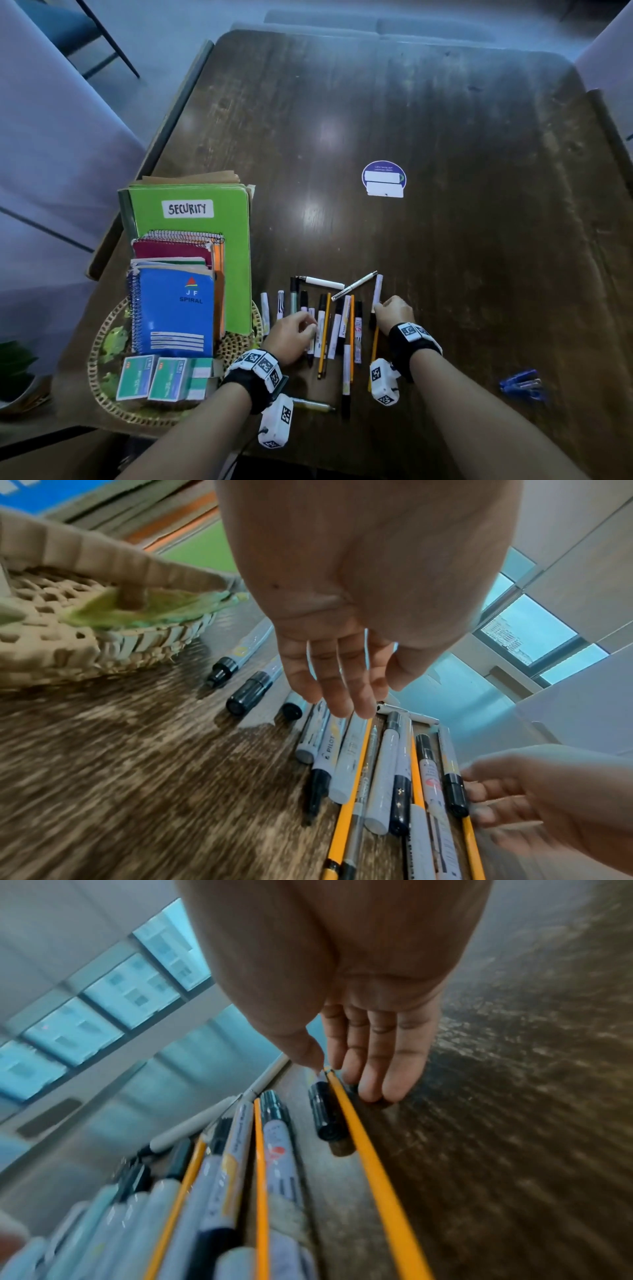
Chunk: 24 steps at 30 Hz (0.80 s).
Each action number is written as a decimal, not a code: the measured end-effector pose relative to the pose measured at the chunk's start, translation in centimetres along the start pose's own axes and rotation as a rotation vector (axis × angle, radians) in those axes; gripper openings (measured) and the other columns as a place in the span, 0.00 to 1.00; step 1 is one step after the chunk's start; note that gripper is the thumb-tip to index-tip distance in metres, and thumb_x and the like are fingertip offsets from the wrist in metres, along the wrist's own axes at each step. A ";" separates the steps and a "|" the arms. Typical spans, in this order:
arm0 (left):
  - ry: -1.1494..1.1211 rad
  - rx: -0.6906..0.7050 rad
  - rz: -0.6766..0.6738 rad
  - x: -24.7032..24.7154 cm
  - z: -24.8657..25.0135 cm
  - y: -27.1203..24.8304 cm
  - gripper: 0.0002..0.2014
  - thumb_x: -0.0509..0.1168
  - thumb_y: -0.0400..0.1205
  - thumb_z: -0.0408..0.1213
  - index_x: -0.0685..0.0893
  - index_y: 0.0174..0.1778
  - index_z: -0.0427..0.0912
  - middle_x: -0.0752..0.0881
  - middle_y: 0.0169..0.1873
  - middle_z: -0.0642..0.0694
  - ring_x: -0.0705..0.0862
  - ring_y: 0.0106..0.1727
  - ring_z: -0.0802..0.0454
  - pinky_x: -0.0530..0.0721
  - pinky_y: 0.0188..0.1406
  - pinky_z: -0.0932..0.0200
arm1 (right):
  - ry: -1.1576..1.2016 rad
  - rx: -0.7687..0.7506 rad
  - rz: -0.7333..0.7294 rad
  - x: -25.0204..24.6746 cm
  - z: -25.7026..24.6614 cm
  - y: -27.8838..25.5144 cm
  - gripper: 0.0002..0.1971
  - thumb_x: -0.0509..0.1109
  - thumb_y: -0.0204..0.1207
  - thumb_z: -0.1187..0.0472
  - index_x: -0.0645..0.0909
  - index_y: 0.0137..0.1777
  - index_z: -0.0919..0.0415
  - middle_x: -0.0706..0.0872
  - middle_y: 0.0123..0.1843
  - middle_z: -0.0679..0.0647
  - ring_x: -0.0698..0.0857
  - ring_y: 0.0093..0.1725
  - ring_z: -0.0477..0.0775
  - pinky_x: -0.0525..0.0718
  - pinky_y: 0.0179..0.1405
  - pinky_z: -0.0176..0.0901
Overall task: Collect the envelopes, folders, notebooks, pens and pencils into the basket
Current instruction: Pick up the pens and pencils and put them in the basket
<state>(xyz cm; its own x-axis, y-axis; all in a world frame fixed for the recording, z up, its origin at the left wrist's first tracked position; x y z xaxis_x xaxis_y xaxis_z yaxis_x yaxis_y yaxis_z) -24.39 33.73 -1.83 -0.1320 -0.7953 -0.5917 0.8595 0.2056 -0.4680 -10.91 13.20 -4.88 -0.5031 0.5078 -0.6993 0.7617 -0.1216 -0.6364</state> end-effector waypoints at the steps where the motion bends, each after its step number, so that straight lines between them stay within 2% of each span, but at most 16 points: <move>1: 0.002 -0.009 -0.004 -0.1 -0.1 0.0 0.06 0.63 0.85 0.44 0.86 0.47 0.52 0.87 0.43 0.58 0.86 0.45 0.57 0.82 0.45 0.60 | -0.032 -0.029 0.004 -0.1 0.1 -0.2 0.11 0.65 0.82 0.52 0.81 0.55 0.60 0.85 0.53 0.57 0.86 0.50 0.58 0.85 0.47 0.49; 3: 0.011 -0.014 -0.015 -0.2 -0.3 0.1 0.06 0.63 0.84 0.45 0.85 0.47 0.54 0.88 0.43 0.56 0.85 0.45 0.58 0.84 0.48 0.58 | -0.109 -0.107 0.026 -0.1 0.3 -0.4 0.09 0.66 0.80 0.57 0.77 0.57 0.57 0.83 0.57 0.56 0.85 0.54 0.59 0.83 0.49 0.49; 5: 0.022 -0.010 -0.020 -0.4 -0.4 0.1 0.06 0.62 0.84 0.45 0.85 0.47 0.55 0.88 0.42 0.56 0.85 0.45 0.58 0.85 0.49 0.58 | -0.135 -0.164 0.061 0.2 -0.1 -0.4 0.09 0.65 0.79 0.56 0.75 0.57 0.56 0.80 0.58 0.56 0.84 0.54 0.60 0.83 0.50 0.52; 8: 0.028 -0.007 -0.021 -0.4 -0.6 -0.1 0.06 0.62 0.84 0.45 0.85 0.49 0.54 0.88 0.42 0.56 0.86 0.46 0.58 0.85 0.49 0.58 | -0.151 -0.165 0.072 0.8 -1.1 0.2 0.16 0.66 0.80 0.47 0.76 0.59 0.58 0.81 0.58 0.57 0.84 0.55 0.60 0.83 0.51 0.52; 11: 0.021 -0.001 -0.029 -0.5 -0.6 -0.7 0.07 0.62 0.85 0.44 0.86 0.50 0.52 0.89 0.44 0.54 0.86 0.47 0.57 0.86 0.51 0.56 | -0.163 -0.129 0.032 1.3 -2.3 0.4 0.17 0.68 0.79 0.50 0.76 0.62 0.60 0.83 0.59 0.58 0.85 0.56 0.61 0.81 0.49 0.51; 13: -0.010 0.001 -0.035 -0.7 -0.6 -1.1 0.08 0.62 0.85 0.43 0.86 0.51 0.50 0.89 0.44 0.53 0.86 0.48 0.56 0.86 0.52 0.55 | -0.124 -0.110 0.026 1.3 -2.8 0.1 0.14 0.67 0.79 0.54 0.77 0.60 0.60 0.84 0.57 0.59 0.85 0.53 0.60 0.82 0.47 0.50; 16: -0.062 0.011 -0.006 -1.4 -0.5 -1.4 0.09 0.62 0.86 0.45 0.87 0.53 0.49 0.89 0.44 0.53 0.87 0.47 0.57 0.86 0.53 0.54 | 0.000 -0.119 0.020 0.9 -3.4 -1.1 0.10 0.67 0.78 0.53 0.80 0.54 0.58 0.86 0.52 0.57 0.85 0.48 0.57 0.83 0.45 0.49; 20: -0.183 0.022 0.023 -2.4 -0.3 -1.6 0.13 0.60 0.87 0.49 0.87 0.55 0.49 0.90 0.45 0.54 0.87 0.48 0.59 0.87 0.54 0.53 | 0.182 -0.300 -0.090 2.1 -4.6 -5.7 0.08 0.68 0.80 0.52 0.82 0.48 0.56 0.87 0.45 0.53 0.86 0.43 0.52 0.83 0.41 0.46; 23: -0.301 0.036 0.070 -3.5 -0.4 -1.8 0.16 0.61 0.85 0.52 0.86 0.63 0.50 0.90 0.51 0.54 0.88 0.51 0.56 0.87 0.57 0.49 | 0.197 -0.479 -0.165 4.3 -6.0 -9.0 0.08 0.71 0.79 0.50 0.83 0.47 0.54 0.87 0.43 0.46 0.86 0.45 0.48 0.83 0.45 0.43; 24: -0.303 0.049 0.090 -3.9 -0.3 -1.8 0.15 0.63 0.85 0.52 0.86 0.61 0.50 0.90 0.50 0.53 0.88 0.50 0.55 0.87 0.55 0.49 | 0.220 -0.521 -0.201 5.2 -6.4 -9.7 0.08 0.72 0.79 0.49 0.83 0.46 0.52 0.88 0.42 0.45 0.86 0.44 0.47 0.84 0.45 0.42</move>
<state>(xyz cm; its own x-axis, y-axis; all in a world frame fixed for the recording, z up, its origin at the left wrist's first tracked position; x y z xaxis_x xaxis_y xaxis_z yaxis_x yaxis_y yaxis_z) -25.62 36.66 1.10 0.0925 -0.9101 -0.4039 0.8850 0.2611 -0.3856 -18.32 22.48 -0.29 -0.6042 0.6489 -0.4624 0.7880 0.4008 -0.4672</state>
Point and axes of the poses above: each hand's wrist, its own y-axis towards the middle knuckle, its own x-axis out of the palm, z = x × y, the point moved 2 cm from there along y, towards the middle knuckle
